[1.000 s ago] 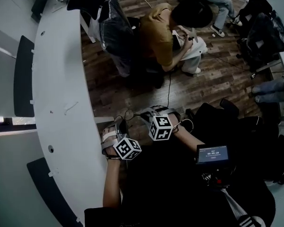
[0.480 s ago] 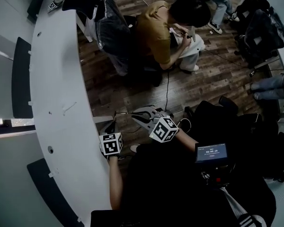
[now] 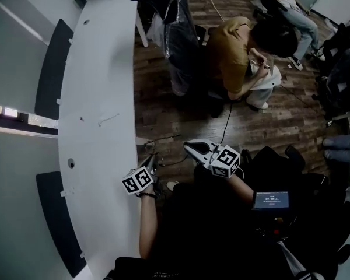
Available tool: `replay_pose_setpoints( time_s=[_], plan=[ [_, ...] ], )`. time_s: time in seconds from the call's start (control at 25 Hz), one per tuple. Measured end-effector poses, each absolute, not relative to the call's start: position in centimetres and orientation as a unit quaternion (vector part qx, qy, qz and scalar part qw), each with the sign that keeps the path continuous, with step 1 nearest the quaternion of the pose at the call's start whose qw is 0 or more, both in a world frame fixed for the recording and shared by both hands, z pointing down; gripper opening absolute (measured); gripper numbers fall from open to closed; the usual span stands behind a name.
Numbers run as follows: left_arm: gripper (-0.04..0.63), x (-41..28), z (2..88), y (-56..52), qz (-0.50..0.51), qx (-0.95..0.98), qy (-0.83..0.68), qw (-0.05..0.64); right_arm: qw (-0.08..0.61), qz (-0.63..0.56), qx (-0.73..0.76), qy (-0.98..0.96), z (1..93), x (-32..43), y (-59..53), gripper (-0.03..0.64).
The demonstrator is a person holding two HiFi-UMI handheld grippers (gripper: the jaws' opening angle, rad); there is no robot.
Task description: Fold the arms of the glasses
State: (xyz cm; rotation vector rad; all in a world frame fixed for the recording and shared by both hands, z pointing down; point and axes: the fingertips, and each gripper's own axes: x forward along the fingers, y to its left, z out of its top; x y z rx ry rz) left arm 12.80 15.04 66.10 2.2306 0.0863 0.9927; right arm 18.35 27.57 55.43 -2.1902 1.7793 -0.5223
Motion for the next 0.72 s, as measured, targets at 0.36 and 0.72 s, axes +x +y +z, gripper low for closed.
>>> replay_pose_setpoints(
  time_s=[0.36,0.72],
  plan=[
    [0.028,3.8,67.1,7.7,0.360,0.848,-0.060,0.384,0.125,-0.202,-0.686,0.688,55.4,12.1,20.0,0.006],
    [0.028,-3.5,67.8,2.3,0.345,0.842,-0.079,0.407,0.110,-0.217,-0.639,0.729,55.6,3.5,11.9,0.006]
  ],
)
